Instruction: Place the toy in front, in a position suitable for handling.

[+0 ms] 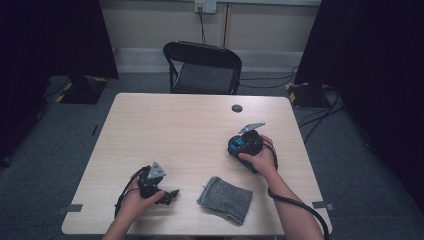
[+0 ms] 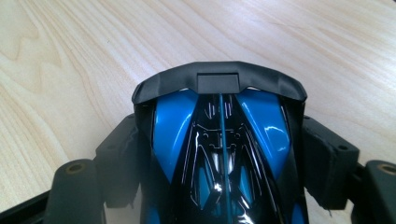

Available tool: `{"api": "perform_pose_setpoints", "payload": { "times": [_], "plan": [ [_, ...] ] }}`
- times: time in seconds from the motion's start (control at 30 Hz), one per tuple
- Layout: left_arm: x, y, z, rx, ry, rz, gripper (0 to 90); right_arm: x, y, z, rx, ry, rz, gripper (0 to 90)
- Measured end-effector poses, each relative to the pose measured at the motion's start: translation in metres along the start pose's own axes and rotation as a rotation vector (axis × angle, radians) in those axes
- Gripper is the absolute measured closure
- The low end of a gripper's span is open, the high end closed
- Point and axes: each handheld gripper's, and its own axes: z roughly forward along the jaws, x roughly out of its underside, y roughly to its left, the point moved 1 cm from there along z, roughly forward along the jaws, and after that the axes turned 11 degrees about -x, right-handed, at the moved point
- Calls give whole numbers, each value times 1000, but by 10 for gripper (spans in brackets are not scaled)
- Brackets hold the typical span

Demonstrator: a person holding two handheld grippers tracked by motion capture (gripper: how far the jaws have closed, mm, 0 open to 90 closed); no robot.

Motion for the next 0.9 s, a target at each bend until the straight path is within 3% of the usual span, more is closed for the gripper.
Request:
{"api": "perform_pose_setpoints", "payload": {
  "times": [0.37, 0.6, 0.9],
  "plan": [
    [0, 0, 0, 0, 0, 0, 0, -10, -5, -25, -15, -64, 48, 257],
    [0, 0, 0, 0, 0, 0, 0, -23, -2, -38, -13, -86, 35, 257],
    [0, 0, 0, -1, 0, 0, 0, -41, 10, -30, -36, -84, 13, 257]
  ]
}}
